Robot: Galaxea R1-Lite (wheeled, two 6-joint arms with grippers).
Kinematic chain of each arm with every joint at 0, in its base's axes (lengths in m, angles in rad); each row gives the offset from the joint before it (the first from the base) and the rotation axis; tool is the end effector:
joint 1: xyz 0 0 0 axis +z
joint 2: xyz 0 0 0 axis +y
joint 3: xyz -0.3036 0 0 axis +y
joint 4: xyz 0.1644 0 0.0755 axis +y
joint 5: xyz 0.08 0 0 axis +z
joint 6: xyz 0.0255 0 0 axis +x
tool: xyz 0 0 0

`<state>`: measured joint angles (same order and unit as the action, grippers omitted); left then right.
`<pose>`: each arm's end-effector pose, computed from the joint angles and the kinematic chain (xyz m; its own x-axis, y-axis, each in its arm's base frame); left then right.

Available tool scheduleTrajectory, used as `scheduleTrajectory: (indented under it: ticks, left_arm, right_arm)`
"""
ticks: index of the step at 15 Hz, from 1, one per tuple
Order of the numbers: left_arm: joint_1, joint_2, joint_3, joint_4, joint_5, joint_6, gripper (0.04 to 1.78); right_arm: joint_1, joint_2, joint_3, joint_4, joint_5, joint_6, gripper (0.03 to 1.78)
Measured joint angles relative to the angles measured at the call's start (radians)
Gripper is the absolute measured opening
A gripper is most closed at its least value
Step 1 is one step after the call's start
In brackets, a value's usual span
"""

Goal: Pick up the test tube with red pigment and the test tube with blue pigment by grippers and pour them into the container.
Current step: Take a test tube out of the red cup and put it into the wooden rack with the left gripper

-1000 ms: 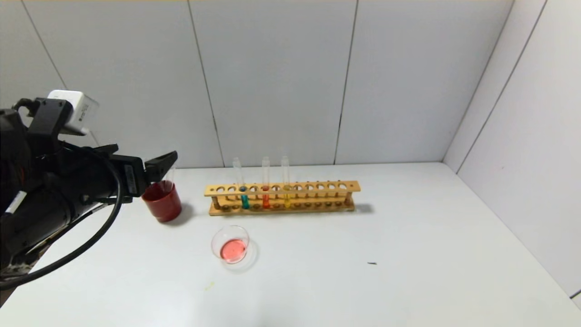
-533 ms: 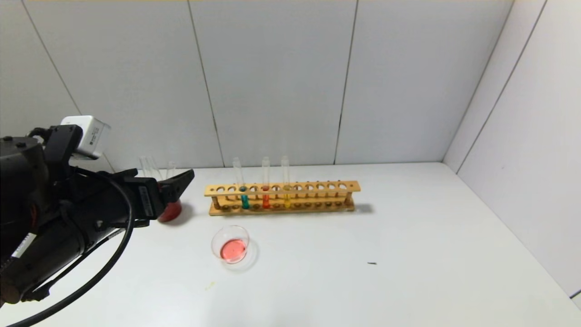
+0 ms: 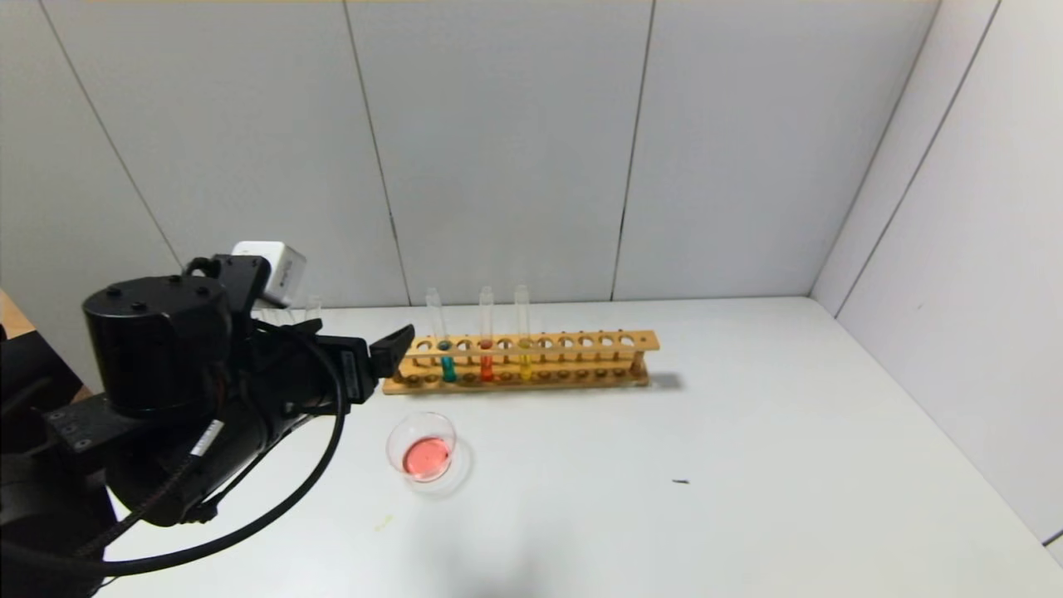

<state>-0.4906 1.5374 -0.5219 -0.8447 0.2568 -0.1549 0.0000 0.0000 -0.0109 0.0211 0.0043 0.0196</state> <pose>0.2181 -0.1092 0.1857 0.9604 -0.2250 -0.1644 0.2090 0.9718 -0.1094 -0.0345 0.0001 0.0762 0.9999 0.0043 -0.0102 -0.0041 0.9998 0.0196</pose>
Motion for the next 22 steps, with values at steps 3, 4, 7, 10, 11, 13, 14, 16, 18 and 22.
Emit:
scheduleTrajectory:
  ticks: [3, 4, 7, 10, 11, 13, 14, 16, 18, 22]
  left_arm:
    - [-0.018, 0.144, 0.006, -0.16, 0.011, 0.013, 1.75]
    - [-0.02, 0.189, 0.004, -0.206, 0.014, 0.017, 1.75]
    - [-0.023, 0.304, -0.036, -0.278, 0.034, 0.03, 1.75]
    - [-0.023, 0.396, -0.107, -0.287, 0.051, 0.035, 1.75]
    - [-0.023, 0.421, -0.132, -0.294, 0.054, 0.036, 1.75]
    - [-0.023, 0.47, -0.182, -0.299, 0.074, 0.036, 1.75]
    - [-0.023, 0.486, -0.2, -0.304, 0.079, 0.036, 1.75]
    - [-0.021, 0.513, -0.224, -0.304, 0.081, 0.037, 1.75]
    - [-0.014, 0.532, -0.236, -0.309, 0.081, 0.038, 1.75]
    - [0.008, 0.557, -0.274, -0.308, 0.081, 0.039, 1.75]
  right_arm:
    - [0.0, 0.0, 0.0, 0.0, 0.0, 0.0, 1.71]
    - [0.0, 0.0, 0.0, 0.0, 0.0, 0.0, 1.71]
    - [0.0, 0.0, 0.0, 0.0, 0.0, 0.0, 1.71]
    - [0.0, 0.0, 0.0, 0.0, 0.0, 0.0, 1.71]
    - [0.0, 0.0, 0.0, 0.0, 0.0, 0.0, 1.71]
    - [0.0, 0.0, 0.0, 0.0, 0.0, 0.0, 1.71]
    - [0.0, 0.0, 0.0, 0.0, 0.0, 0.0, 1.71]
    - [0.0, 0.0, 0.0, 0.0, 0.0, 0.0, 1.71]
    - [0.0, 0.0, 0.0, 0.0, 0.0, 0.0, 1.71]
    - [0.0, 0.0, 0.0, 0.0, 0.0, 0.0, 1.71]
